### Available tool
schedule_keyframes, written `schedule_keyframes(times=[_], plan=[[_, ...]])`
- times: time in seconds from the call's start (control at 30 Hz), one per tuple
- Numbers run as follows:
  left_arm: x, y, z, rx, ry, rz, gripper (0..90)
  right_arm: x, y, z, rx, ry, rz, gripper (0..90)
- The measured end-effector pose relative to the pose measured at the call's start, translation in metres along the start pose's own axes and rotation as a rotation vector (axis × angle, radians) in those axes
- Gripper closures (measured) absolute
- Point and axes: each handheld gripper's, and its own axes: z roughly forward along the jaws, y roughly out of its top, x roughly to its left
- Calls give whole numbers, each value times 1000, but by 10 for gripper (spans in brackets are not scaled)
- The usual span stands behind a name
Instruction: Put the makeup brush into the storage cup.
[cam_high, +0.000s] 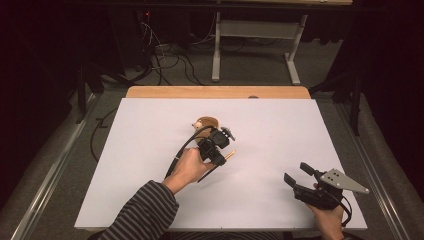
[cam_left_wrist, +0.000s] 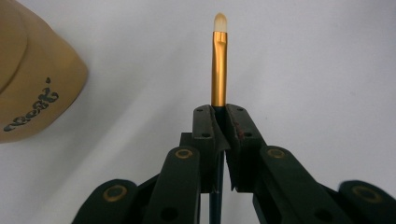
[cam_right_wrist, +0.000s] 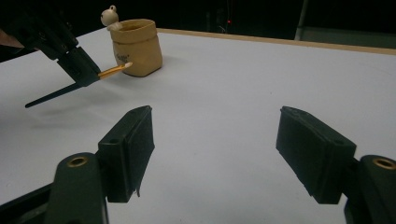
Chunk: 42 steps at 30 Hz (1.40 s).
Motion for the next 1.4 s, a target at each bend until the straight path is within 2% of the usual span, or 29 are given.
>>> schedule_keyframes(times=[0.43,0.73,1.4], plan=[[2,2,-15,-56,-17,8,834,0,0,1,7,2,-4,296],[6,3,-22,-93,-27,-2,834,0,0,1,8,4,3,296],[11,4,-35,-173,-16,-15,834,0,0,1,8,7,3,296]])
